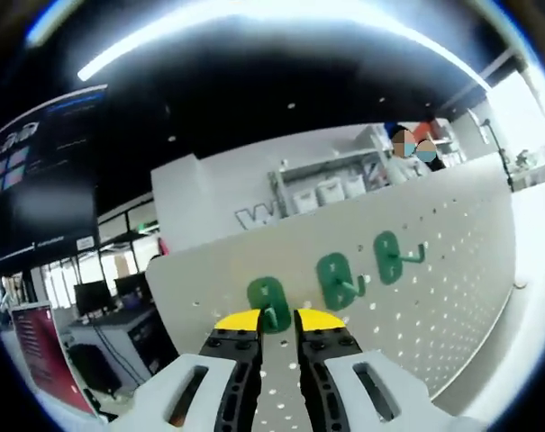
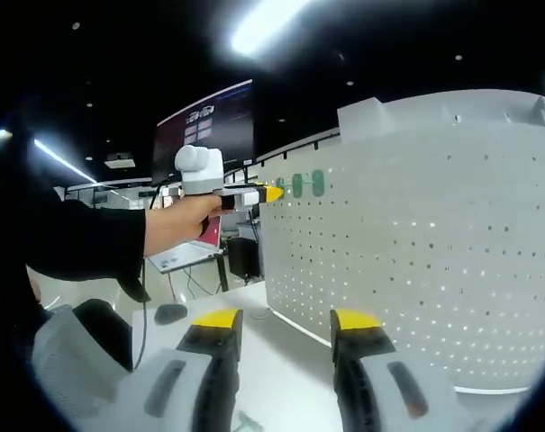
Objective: Insert the hook assembly into the mounting plate slot until the hook locks in place.
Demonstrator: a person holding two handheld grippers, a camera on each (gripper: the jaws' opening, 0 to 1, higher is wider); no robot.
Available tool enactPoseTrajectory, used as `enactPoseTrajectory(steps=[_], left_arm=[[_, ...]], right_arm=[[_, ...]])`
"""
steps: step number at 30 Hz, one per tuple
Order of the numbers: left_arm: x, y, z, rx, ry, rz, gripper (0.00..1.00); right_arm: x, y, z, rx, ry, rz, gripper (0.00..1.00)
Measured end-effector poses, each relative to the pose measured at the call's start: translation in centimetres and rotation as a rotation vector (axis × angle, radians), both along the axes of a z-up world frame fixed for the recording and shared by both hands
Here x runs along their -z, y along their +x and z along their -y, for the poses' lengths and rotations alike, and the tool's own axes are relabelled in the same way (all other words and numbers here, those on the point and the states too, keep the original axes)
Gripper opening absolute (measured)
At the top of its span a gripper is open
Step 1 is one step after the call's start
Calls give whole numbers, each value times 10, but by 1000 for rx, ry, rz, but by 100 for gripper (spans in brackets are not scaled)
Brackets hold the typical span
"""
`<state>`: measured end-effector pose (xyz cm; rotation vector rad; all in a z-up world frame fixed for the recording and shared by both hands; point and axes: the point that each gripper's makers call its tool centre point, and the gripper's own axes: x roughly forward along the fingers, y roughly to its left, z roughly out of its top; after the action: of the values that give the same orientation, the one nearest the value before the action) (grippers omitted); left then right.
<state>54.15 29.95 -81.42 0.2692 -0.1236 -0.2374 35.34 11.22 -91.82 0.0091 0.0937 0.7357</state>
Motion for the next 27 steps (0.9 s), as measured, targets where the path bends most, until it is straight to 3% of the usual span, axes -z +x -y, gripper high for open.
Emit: enactPoseTrajectory(steps=[17, 27], left_arm=[[1, -34, 14, 29, -29, 12, 40], [7, -60, 25, 67, -51, 16, 45]], right_arm=[[-2, -2, -2, -9, -7, 9, 37], [-2, -4, -8, -24, -10, 11, 37]])
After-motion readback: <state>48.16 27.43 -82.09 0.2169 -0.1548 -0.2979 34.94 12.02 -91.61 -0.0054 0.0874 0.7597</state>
